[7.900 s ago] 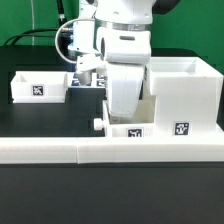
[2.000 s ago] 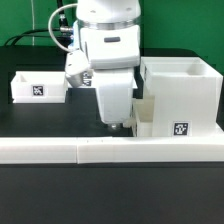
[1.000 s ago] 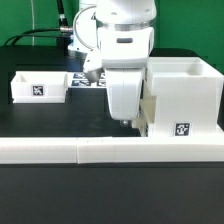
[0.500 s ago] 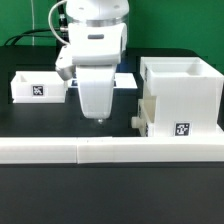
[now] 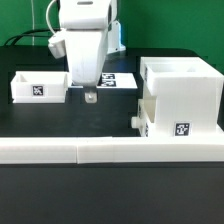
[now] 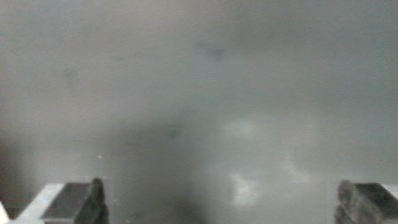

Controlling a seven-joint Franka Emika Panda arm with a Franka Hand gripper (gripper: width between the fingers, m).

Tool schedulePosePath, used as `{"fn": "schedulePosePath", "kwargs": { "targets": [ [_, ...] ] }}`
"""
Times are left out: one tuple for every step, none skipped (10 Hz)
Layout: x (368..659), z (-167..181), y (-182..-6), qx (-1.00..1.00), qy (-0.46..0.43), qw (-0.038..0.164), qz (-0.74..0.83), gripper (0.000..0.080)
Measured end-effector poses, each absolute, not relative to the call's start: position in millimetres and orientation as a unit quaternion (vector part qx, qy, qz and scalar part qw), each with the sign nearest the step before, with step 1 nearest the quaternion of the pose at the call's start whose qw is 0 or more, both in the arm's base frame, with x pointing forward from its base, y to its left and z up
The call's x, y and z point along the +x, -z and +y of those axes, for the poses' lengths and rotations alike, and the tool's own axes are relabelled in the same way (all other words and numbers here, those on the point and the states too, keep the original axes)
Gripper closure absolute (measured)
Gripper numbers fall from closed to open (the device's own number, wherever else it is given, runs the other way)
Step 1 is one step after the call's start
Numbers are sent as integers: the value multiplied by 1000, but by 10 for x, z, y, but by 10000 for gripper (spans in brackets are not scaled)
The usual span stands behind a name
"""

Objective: Assemble drawer

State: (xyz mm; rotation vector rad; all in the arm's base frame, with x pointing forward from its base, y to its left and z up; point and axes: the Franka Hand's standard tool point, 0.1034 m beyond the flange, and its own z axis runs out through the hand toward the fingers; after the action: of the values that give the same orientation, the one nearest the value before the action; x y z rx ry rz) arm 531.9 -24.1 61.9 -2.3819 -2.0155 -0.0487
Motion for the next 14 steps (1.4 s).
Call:
{"fn": "schedulePosePath", "kwargs": {
  "targets": [
    [5299,-240,-611,-762,14,12,-647,150],
    [5310,-241,-597,-771,14,13,-636,150],
    [5307,-241,-595,-771,13,13,-637,150],
    [5305,-237,-592,-780,14,14,-626,150],
    [5298,-244,-585,-807,13,16,-590,150],
    [5247,-339,-546,-832,25,8,-553,150],
    [5082,-442,-532,-870,28,8,-491,150],
    [4939,-464,-540,-898,24,10,-440,150],
    [4858,-485,-539,-913,24,9,-407,150],
    [4753,-534,-567,-928,22,8,-372,150],
    [4686,-606,-609,-940,20,10,-341,150],
    [4695,-664,-629,-948,21,14,-319,150],
    [4695,-628,-612,-954,20,15,-299,150],
    [4692,-607,-604,-965,19,18,-262,150]
  ]
}}
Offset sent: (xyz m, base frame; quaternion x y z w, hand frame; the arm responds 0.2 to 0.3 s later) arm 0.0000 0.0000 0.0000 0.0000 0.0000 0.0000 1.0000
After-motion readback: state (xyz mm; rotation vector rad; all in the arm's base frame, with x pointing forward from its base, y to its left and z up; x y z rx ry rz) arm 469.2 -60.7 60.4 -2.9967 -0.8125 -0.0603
